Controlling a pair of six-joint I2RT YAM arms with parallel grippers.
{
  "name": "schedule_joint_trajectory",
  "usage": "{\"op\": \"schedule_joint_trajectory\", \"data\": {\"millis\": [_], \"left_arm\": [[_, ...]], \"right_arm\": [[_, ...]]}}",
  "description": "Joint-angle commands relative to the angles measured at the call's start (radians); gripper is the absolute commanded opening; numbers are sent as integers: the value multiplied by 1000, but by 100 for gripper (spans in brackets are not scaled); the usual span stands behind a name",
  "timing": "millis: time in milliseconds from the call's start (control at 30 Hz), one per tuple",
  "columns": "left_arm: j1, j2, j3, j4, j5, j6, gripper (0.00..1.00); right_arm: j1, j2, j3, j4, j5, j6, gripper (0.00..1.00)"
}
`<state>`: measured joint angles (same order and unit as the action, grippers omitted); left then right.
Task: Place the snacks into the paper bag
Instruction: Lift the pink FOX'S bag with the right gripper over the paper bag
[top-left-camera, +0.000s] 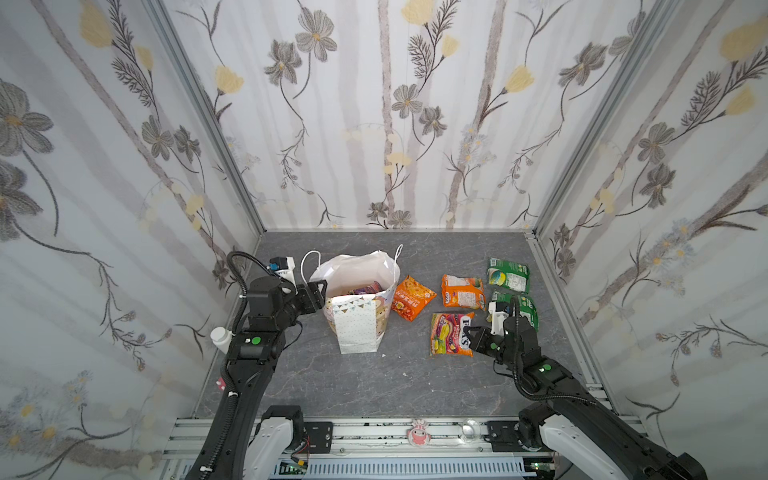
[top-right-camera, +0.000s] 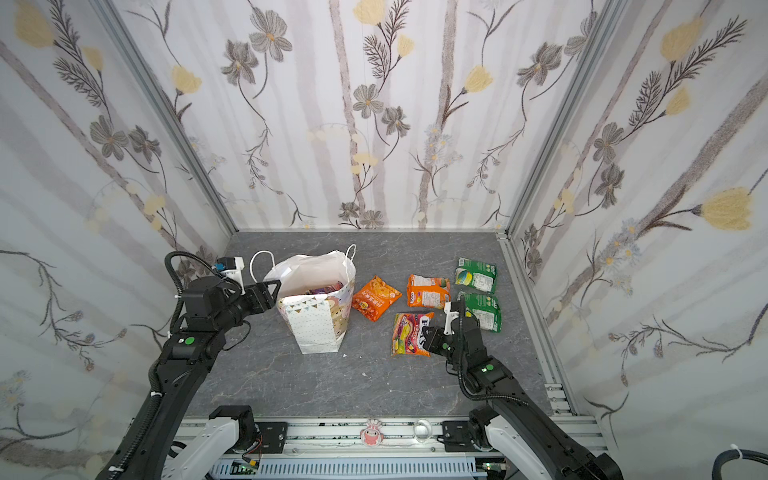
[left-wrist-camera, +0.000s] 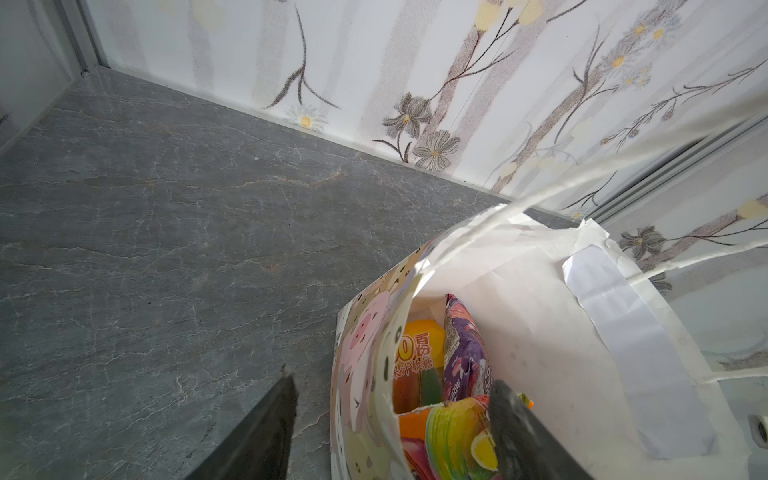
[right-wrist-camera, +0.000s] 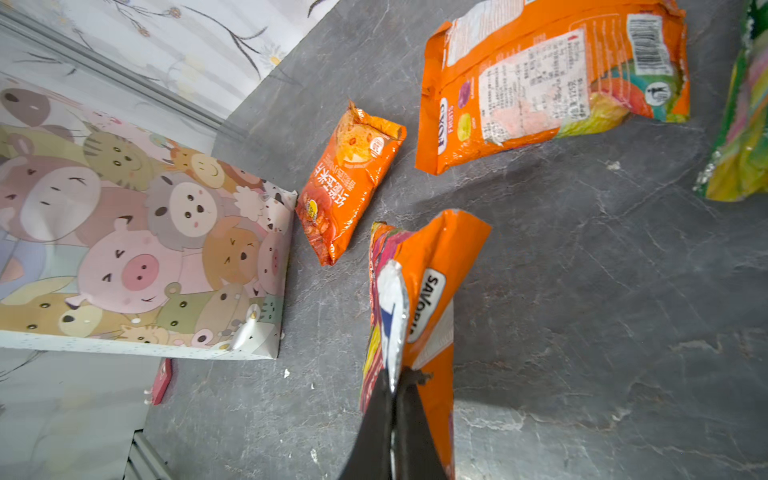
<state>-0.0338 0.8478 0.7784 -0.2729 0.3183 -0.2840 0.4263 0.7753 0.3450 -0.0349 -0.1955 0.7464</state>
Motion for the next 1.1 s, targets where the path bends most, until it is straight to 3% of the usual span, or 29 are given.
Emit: {"op": "schedule_joint_trajectory", "data": {"millis": [0, 467, 767, 867, 1067], "left_arm": [[0, -4, 2, 15, 1, 12, 72], [0, -13, 3, 17, 1, 12, 72], [0, -38, 1, 32, -2, 8, 72], [2, -48, -7, 64, 44, -7, 74], [2, -25, 70, 29, 39, 4, 75]], "right_arm": [[2, 1, 44, 13, -57, -25, 0], [32, 41, 302, -63, -186, -138, 0], [123, 113, 576, -179, -195, -238, 0], [163, 154, 686, -220, -198, -269, 0], [243, 262, 877, -287, -210, -322, 0]]}}
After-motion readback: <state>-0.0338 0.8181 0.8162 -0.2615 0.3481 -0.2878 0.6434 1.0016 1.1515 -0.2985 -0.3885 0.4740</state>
